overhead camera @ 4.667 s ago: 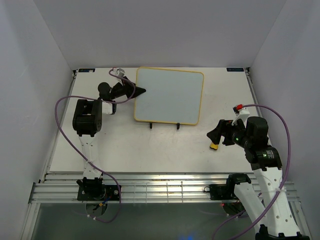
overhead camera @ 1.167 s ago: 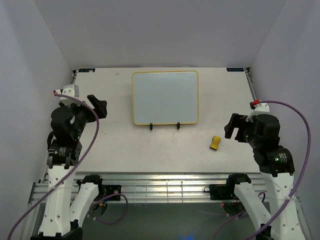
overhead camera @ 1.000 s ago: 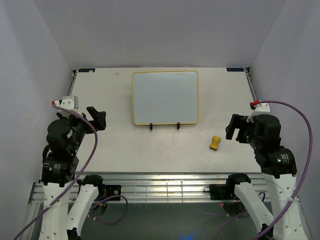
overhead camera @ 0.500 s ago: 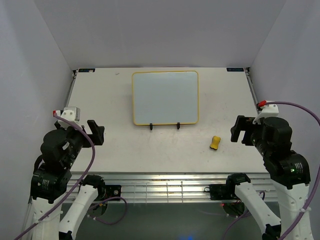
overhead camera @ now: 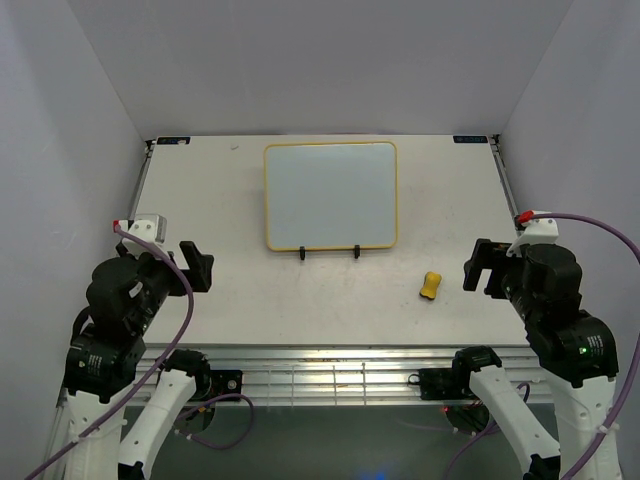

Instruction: Erase the whiteboard

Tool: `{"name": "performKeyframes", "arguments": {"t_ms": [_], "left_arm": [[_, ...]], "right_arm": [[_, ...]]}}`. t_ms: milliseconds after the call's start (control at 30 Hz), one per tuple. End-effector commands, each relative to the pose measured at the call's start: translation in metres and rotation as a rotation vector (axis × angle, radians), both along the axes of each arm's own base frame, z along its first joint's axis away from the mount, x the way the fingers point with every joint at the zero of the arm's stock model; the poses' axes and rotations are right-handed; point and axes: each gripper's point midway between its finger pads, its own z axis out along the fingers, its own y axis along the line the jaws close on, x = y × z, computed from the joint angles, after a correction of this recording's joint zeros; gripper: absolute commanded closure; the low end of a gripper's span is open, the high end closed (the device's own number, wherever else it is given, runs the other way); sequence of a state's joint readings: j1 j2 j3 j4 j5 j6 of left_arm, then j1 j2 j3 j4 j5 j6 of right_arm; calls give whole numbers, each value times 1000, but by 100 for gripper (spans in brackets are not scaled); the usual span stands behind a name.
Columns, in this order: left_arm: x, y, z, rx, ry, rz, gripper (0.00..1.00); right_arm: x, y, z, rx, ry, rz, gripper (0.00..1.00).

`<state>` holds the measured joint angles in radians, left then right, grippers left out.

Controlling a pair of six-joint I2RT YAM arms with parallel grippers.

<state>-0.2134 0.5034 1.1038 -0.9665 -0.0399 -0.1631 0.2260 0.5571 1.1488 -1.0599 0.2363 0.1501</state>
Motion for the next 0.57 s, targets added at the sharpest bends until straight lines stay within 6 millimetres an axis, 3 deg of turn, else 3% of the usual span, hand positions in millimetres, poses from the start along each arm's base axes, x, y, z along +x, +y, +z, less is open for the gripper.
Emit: {"name": "performKeyframes", "arguments": {"t_ms": [0, 533], "left_arm": [[1, -3, 1, -11, -8, -9, 2], [8, -2, -3, -10, -18, 2, 2]], "right_arm": [[5, 2, 6, 9, -28, -1, 10], [11, 1, 1, 0, -29, -8, 10]]}}
